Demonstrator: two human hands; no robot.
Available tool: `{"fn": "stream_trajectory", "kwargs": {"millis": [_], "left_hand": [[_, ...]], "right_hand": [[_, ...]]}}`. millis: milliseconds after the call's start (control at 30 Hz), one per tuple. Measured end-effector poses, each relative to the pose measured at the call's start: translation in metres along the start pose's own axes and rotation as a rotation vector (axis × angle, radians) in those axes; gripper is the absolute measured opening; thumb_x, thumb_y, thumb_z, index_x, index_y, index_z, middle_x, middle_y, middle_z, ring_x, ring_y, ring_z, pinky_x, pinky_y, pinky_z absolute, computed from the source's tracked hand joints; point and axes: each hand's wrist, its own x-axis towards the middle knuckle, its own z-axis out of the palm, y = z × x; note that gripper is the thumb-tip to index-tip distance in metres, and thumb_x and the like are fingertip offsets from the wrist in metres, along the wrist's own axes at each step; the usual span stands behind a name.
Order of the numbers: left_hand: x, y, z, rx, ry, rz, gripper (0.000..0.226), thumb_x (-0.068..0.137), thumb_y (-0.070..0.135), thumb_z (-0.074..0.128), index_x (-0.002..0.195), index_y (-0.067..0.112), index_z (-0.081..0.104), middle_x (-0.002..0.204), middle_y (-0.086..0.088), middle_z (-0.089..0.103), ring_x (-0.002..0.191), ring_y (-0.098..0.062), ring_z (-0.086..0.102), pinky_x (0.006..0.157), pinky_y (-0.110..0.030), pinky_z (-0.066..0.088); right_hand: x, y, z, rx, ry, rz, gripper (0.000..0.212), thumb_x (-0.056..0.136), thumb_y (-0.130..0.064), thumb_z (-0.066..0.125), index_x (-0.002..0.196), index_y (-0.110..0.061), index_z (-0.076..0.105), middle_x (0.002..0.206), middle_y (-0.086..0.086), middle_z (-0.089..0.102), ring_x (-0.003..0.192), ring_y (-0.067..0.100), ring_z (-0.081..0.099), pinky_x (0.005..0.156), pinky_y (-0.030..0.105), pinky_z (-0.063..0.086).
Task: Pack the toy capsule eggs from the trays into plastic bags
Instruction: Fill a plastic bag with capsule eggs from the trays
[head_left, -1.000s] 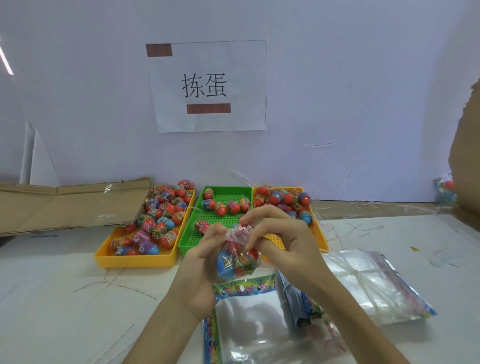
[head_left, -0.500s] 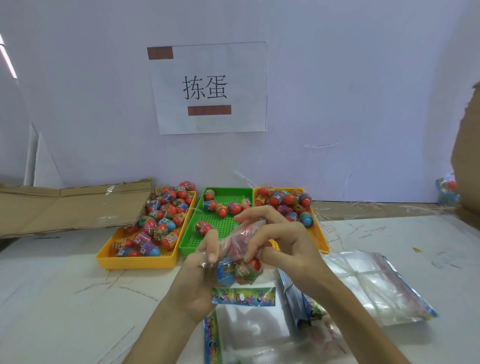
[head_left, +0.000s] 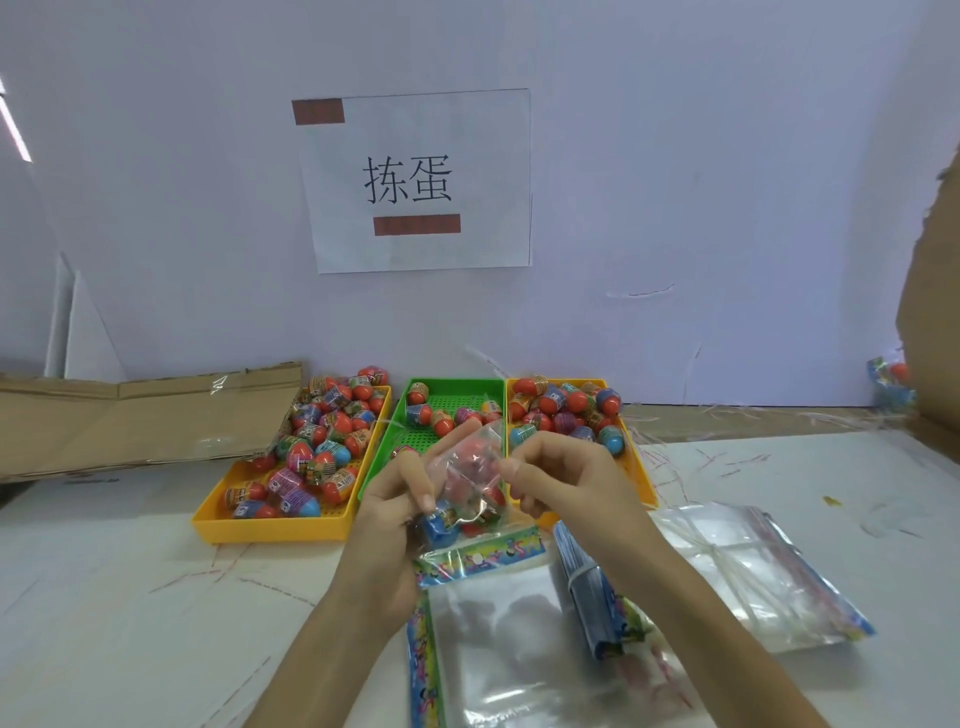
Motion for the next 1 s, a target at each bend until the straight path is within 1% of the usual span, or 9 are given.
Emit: {"fn": "stream_trajectory", "kwargs": {"millis": [100,300,367,500,633,733,833,900,1000], "left_hand": [[0.0,-0.001,0.001,0.104,0.002,0.066,0.058,0.095,-0.012,0.041,0.05,0.021,0.055,0.125,-0.01,0.072,0.116,-0.015,0.069,0.073,-0.023,0.059],[0.0,-0.003,0.004,0.106,-0.003,0.103,0.059,0.098,-0.011,0.043,0.05,0.02,0.057,0.13,-0.006,0.071,0.124,-0.025,0.065,0.083,-0.034,0.06],[0.001,0.0,0.003,0.047,0.009,0.089,0.056,0.093,-0.012,0.044,0.048,0.02,0.056,0.13,-0.006,0.07,0.124,-0.025,0.065,0.084,-0.038,0.061],[-0.001,0.006,0.002,-0.146,-0.001,0.014,0.037,0.078,-0.003,0.05,0.047,0.017,0.053,0.133,-0.009,0.068,0.121,-0.034,0.066,0.086,-0.051,0.061],[-0.003,0.009,0.001,-0.327,-0.064,-0.082,0.031,0.069,-0.007,0.044,0.048,0.015,0.05,0.136,-0.012,0.066,0.119,-0.038,0.067,0.078,-0.049,0.062],[-0.003,0.009,-0.001,-0.367,-0.068,-0.15,0.024,0.063,-0.002,0.054,0.047,0.015,0.049,0.136,-0.013,0.066,0.124,-0.041,0.062,0.091,-0.057,0.055],[-0.003,0.008,-0.003,-0.377,-0.063,-0.174,0.026,0.065,-0.002,0.05,0.046,0.016,0.051,0.137,-0.012,0.065,0.125,-0.043,0.061,0.092,-0.058,0.053],[-0.004,0.007,-0.003,-0.394,-0.088,-0.189,0.022,0.06,0.003,0.064,0.047,0.016,0.053,0.138,-0.013,0.065,0.125,-0.044,0.061,0.084,-0.055,0.058],[-0.004,0.007,-0.004,-0.362,-0.109,-0.203,0.037,0.036,0.013,0.087,0.05,0.017,0.052,0.14,-0.013,0.063,0.124,-0.043,0.062,0.08,-0.049,0.059]], "right_hand": [[-0.001,-0.001,-0.001,0.046,-0.011,-0.001,0.018,0.092,-0.013,0.07,0.074,-0.013,0.068,0.066,0.001,0.061,0.061,0.012,0.055,0.064,0.025,0.049],[-0.003,-0.006,0.001,0.266,-0.113,0.055,0.024,0.083,-0.026,0.071,0.06,-0.022,0.065,0.061,0.004,0.052,0.058,0.014,0.043,0.06,0.019,0.04],[-0.003,-0.004,0.002,0.208,-0.11,0.092,0.034,0.085,-0.023,0.074,0.054,-0.022,0.061,0.057,0.001,0.048,0.057,0.011,0.04,0.06,0.018,0.036],[-0.003,-0.001,0.007,0.072,-0.088,0.123,0.047,0.09,-0.013,0.069,0.046,-0.022,0.055,0.053,-0.004,0.043,0.047,-0.002,0.043,0.052,0.005,0.036],[-0.004,-0.005,0.008,0.067,-0.107,0.152,0.053,0.09,-0.012,0.067,0.041,-0.024,0.053,0.053,-0.002,0.04,0.049,0.001,0.044,0.053,0.003,0.036],[-0.004,-0.006,0.011,0.069,-0.113,0.196,0.054,0.09,-0.01,0.066,0.039,-0.024,0.053,0.056,0.002,0.042,0.052,0.008,0.038,0.051,0.007,0.034],[-0.004,-0.005,0.013,0.099,-0.114,0.235,0.055,0.091,-0.005,0.064,0.041,-0.024,0.047,0.049,-0.009,0.046,0.048,0.004,0.039,0.049,0.009,0.032],[-0.004,-0.004,0.014,0.114,-0.111,0.248,0.055,0.09,-0.004,0.063,0.043,-0.024,0.044,0.047,-0.01,0.043,0.047,0.005,0.037,0.048,0.011,0.031],[-0.003,-0.005,0.011,0.147,-0.106,0.263,0.053,0.089,-0.005,0.063,0.044,-0.025,0.044,0.048,-0.01,0.04,0.047,0.006,0.034,0.05,0.017,0.027]]}}
